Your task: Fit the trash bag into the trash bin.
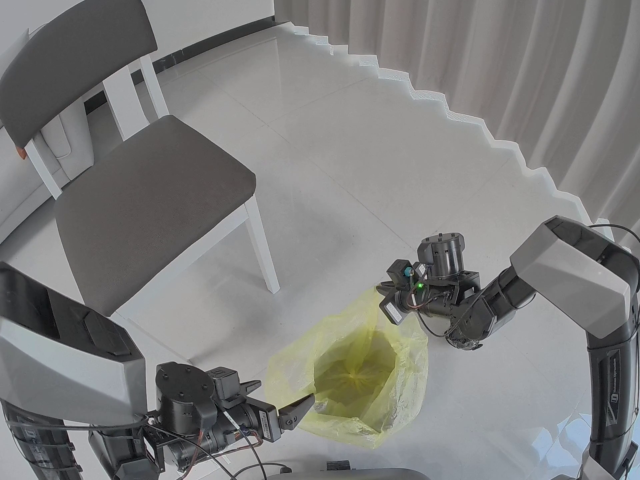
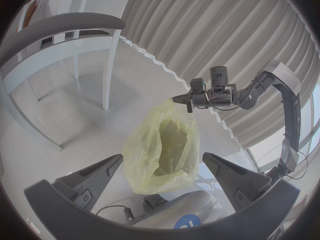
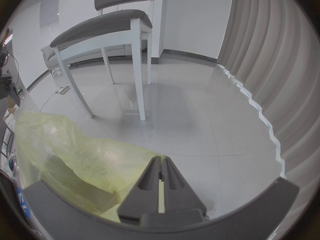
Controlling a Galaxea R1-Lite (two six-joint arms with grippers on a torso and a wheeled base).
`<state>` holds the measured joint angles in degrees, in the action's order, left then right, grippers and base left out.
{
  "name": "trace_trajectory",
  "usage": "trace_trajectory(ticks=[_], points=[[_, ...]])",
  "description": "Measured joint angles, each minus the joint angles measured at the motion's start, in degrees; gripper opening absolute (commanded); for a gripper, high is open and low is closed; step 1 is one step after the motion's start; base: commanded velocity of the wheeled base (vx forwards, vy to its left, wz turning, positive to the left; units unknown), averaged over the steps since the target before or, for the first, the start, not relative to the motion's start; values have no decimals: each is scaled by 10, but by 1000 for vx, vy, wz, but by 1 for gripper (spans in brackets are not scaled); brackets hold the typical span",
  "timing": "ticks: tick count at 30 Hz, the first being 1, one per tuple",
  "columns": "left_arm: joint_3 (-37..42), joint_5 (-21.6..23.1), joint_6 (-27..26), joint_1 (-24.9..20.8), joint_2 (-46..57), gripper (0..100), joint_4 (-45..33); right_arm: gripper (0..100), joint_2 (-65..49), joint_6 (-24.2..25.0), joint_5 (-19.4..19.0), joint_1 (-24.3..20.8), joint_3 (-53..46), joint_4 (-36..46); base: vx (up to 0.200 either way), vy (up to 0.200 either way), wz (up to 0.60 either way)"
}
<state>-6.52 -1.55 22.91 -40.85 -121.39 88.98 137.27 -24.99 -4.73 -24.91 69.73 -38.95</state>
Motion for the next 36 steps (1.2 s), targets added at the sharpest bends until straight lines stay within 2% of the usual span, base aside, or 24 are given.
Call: trace_trajectory(ticks=[6,26,36], points=[[0,0,0,6,1,100,0,0,-12,-2,0,-2,18,26,0,0,0],[-15,6,-1,22,14,100,0,0,46,0,0,-18,-6,-12,0,0,0],[-15,11,0,34,31,100,0,0,-13,-13,16,-31,-19,-22,0,0,0]])
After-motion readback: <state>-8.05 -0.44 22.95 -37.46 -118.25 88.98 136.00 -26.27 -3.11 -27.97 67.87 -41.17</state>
